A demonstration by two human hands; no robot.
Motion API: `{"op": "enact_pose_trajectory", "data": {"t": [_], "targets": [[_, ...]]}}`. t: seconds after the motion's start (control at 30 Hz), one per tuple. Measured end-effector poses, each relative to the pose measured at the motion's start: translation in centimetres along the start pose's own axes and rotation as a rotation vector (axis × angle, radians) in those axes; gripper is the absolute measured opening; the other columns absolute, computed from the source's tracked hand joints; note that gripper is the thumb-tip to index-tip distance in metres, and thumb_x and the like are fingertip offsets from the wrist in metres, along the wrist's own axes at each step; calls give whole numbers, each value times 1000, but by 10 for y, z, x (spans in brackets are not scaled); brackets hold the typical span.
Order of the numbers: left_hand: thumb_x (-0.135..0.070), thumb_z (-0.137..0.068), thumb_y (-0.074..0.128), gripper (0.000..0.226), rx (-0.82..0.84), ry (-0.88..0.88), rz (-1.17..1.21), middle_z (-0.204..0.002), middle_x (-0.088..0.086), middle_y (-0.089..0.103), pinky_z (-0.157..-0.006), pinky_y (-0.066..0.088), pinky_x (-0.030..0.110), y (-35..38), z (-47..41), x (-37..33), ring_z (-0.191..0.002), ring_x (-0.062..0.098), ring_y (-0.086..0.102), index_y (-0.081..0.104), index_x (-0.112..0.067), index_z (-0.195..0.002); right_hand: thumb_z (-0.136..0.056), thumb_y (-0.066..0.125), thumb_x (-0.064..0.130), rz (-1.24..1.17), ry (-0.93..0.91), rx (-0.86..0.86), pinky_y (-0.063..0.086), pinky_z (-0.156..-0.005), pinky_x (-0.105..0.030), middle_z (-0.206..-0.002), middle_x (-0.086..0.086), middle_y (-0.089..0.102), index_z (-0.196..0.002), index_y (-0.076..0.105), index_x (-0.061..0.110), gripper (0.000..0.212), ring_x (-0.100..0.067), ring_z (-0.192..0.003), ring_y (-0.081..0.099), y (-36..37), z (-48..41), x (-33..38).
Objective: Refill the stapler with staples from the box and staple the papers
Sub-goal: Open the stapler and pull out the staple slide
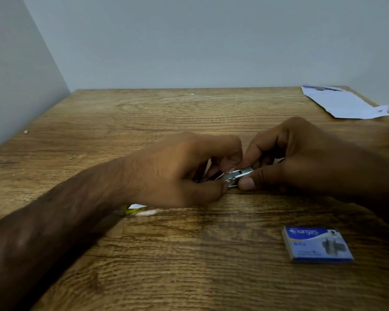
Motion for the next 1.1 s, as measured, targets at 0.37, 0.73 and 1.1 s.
{"op": "enact_pose_trajectory", "data": {"t": [0.37, 0.73, 1.1], "targets": [[-14, -85, 59, 23, -122, 15, 21, -71, 3, 66, -50, 43, 42, -12, 8, 2, -58, 27, 56, 40, -24, -78, -62, 89, 27, 0, 48, -23, 50, -52, -20, -69, -4, 76, -77, 82, 27, 16, -11, -54, 65, -3, 0, -5], [-26, -86, 74, 15, -103, 81, -72, -80, -20, 61, -56, 48, 21, -11, 13, 5, -69, 9, 62, 64, -30, -96, -66, 88, 25, -1, 5, -55, 52, -48, -19, -70, -2, 76, -80, 81, 26, 16, -8, -53, 64, -7, 1, -4], [-38, -81, 81, 21, -171, 43, -77, -85, -15, 71, -58, 54, 35, -18, 14, 10, -71, 12, 68, 74, -31, -100, -67, 88, 25, 66, -104, -153, 50, -47, -17, -69, 7, 74, -81, 80, 30, 17, -3, -47, 59, -16, 1, 3]]}}
Point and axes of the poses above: each hand's wrist, its own z-axis away from the middle knuckle, its own y-axis out of the palm, x = y × z, the point moved 9 cm from there along -z, towards the middle knuckle
